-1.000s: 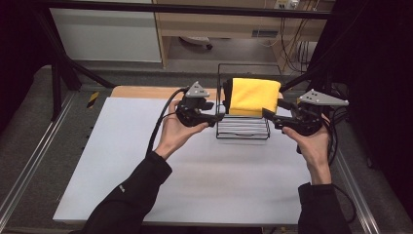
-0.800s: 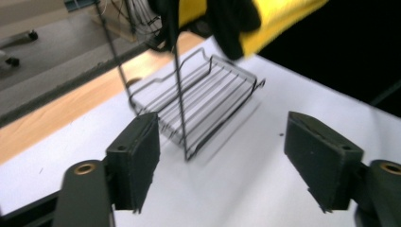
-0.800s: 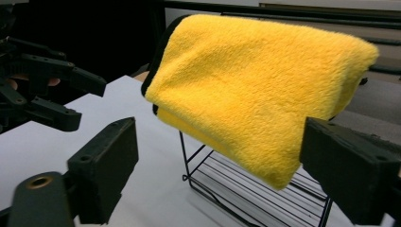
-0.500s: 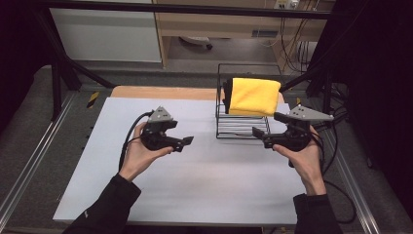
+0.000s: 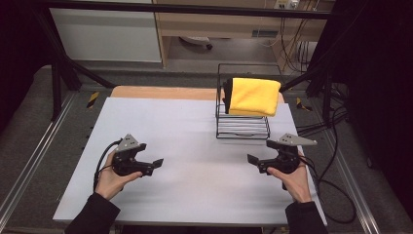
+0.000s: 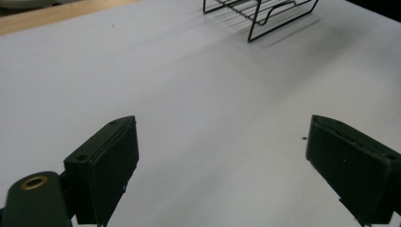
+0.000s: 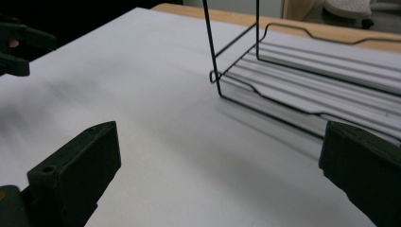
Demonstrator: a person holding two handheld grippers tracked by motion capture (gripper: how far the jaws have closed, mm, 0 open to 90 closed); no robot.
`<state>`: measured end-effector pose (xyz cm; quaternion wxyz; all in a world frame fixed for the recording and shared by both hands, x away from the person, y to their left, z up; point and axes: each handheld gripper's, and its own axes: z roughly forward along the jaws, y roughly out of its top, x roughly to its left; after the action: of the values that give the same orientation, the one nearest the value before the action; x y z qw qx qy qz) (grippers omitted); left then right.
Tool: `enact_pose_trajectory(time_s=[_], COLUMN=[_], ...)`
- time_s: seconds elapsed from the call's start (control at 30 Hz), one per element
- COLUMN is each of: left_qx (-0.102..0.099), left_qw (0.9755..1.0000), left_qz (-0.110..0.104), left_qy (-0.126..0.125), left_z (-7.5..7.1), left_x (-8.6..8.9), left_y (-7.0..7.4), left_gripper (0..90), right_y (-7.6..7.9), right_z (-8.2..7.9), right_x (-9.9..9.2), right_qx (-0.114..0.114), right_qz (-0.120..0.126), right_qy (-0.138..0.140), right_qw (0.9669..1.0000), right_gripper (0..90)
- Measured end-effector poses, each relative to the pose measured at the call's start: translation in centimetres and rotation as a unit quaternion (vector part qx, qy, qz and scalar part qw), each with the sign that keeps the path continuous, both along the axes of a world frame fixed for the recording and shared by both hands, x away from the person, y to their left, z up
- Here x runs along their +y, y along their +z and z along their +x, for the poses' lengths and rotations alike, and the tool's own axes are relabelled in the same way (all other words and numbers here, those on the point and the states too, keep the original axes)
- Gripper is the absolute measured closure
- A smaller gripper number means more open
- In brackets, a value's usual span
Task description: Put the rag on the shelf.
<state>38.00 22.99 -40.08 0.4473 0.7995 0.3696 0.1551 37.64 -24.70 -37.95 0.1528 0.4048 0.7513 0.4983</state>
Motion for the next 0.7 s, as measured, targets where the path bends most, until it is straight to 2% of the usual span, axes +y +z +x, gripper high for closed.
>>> enact_pose_trajectory(time_s=[0.13,0.27,0.33,0.43,0.5,0.7], left_qx=[0.005,0.007,0.004,0.004,0.004,0.007], left_qw=[0.9999,0.9997,0.9998,0.9999,0.9999,0.9999], left_qz=[0.008,0.015,0.011,0.005,0.000,0.012], left_qy=[0.009,0.016,0.015,0.015,0.014,0.003], left_z=[-0.6,-1.1,-1.4,-1.8,-2.0,-2.6], left_x=[1.4,2.4,2.9,3.6,3.9,3.7], left_y=[-1.5,-2.3,-2.6,-3.0,-3.3,-4.3], left_gripper=[10.2,10.3,10.2,10.2,10.2,10.2], right_y=[-1.8,-3.2,-3.9,-4.8,-5.4,-6.3], right_z=[-0.5,-1.0,-1.4,-2.0,-2.3,-2.7], right_x=[-0.4,-1.1,-1.4,-1.9,-2.3,-3.0], right_qx=[0.013,0.022,0.023,0.027,0.033,0.041], right_qz=[-0.010,-0.014,-0.014,-0.028,-0.029,-0.037], right_qy=[0.006,0.014,0.021,0.026,0.026,0.027], right_qw=[0.9998,0.9996,0.9994,0.9989,0.9987,0.9981], right_gripper=[0.6,0.6,0.6,0.6,0.6,0.6])
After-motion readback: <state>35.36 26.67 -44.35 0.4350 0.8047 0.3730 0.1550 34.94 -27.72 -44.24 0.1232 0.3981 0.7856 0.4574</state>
